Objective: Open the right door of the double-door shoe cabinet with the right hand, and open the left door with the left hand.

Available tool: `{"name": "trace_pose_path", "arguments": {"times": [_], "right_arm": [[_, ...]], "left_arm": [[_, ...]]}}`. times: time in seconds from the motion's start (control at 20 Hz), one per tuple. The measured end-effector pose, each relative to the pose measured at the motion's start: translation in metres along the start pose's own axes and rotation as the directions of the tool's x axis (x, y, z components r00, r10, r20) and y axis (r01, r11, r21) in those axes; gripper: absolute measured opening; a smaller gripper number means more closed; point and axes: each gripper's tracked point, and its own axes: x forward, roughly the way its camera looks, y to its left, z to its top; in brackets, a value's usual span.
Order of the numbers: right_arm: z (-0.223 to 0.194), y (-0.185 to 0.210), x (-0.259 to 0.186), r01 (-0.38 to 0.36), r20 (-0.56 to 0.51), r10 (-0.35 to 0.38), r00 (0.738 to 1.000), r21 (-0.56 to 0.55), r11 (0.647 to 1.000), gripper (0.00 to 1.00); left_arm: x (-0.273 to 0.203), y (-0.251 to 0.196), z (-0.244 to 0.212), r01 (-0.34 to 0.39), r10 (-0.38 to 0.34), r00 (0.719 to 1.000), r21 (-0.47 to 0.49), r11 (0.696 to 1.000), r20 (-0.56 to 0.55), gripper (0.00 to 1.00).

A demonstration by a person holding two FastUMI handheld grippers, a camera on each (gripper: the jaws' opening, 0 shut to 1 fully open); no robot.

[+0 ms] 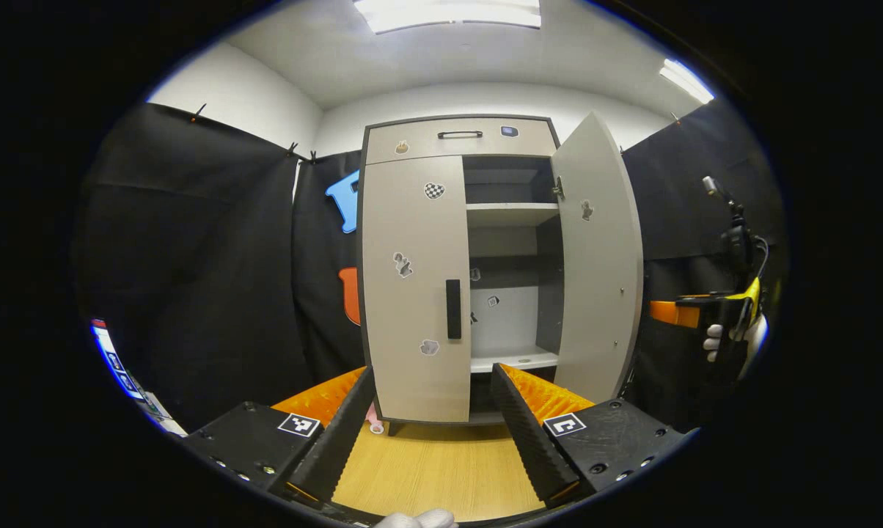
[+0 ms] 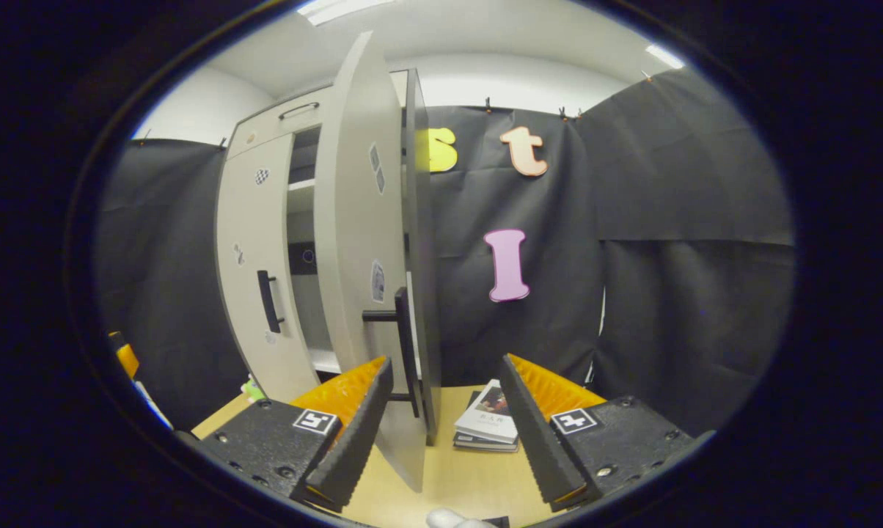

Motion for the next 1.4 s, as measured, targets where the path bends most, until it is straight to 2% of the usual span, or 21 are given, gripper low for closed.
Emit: {"name": "trace_pose_path", "arguments": {"times": [0.05, 0.15, 0.25, 0.3, 0.55, 0.6, 0.75, 0.8, 0.85, 0.95, 1.4], "right_arm": [[0.002, 0.004, -0.01, 0.017, 0.012, -0.017, 1.0, -0.02, 1.0, 0.99], [0.004, 0.025, -0.029, 0.022, 0.029, -0.021, 0.999, -0.031, 0.999, 0.96], [0.001, 0.05, -0.046, 0.0, 0.043, 0.001, 0.999, -0.032, 0.999, 1.0], [-0.003, 0.062, -0.054, -0.011, 0.044, 0.012, 0.999, -0.035, 0.999, 0.97], [-0.031, 0.109, -0.078, -0.041, 0.01, 0.041, 0.999, -0.001, 0.999, 1.0], [-0.034, 0.112, -0.081, -0.039, 0.005, 0.039, 0.999, 0.006, 0.999, 0.97], [-0.039, 0.119, -0.083, -0.023, -0.01, 0.023, 1.0, 0.025, 0.999, 1.0], [-0.038, 0.121, -0.083, -0.016, -0.008, 0.016, 1.0, 0.035, 0.999, 0.97], [-0.038, 0.123, -0.084, -0.011, -0.01, 0.012, 1.0, 0.041, 0.999, 1.0], [-0.038, 0.126, -0.084, -0.005, -0.012, 0.005, 1.0, 0.045, 0.999, 0.97], [-0.038, 0.127, -0.08, 0.047, -0.03, -0.046, 0.998, 0.036, 0.998, 1.0]], "left_arm": [[0.005, 0.006, -0.001, -0.001, 0.001, 1.0, 0.009, 1.0, -0.001, 0.95], [0.015, 0.019, -0.002, -0.011, 0.011, 1.0, 0.027, 1.0, 0.003, 0.95], [0.027, 0.026, -0.006, -0.001, 0.001, 1.0, 0.017, 1.0, 0.001, 0.95], [0.034, 0.028, -0.009, 0.006, -0.006, 1.0, 0.01, 1.0, -0.006, 0.95], [0.07, 0.035, -0.02, 0.042, -0.041, 0.999, 0.016, 0.999, -0.009, 0.95], [0.08, 0.036, -0.022, 0.047, -0.047, 0.999, 0.017, 0.999, -0.009, 0.95], [0.112, 0.032, -0.022, 0.07, -0.07, 0.998, 0.014, 0.997, -0.003, 0.95], [0.123, 0.031, -0.022, 0.073, -0.073, 0.997, 0.008, 0.997, 0.002, 0.95], [0.137, 0.029, -0.02, 0.078, -0.078, 0.997, 0.004, 0.997, 0.002, 0.95], [0.164, 0.023, -0.018, 0.087, -0.087, 0.996, -0.007, 0.996, 0.011, 0.95], [0.276, -0.007, -0.005, 0.091, -0.09, 0.995, -0.033, 0.995, 0.042, 0.95]]}}
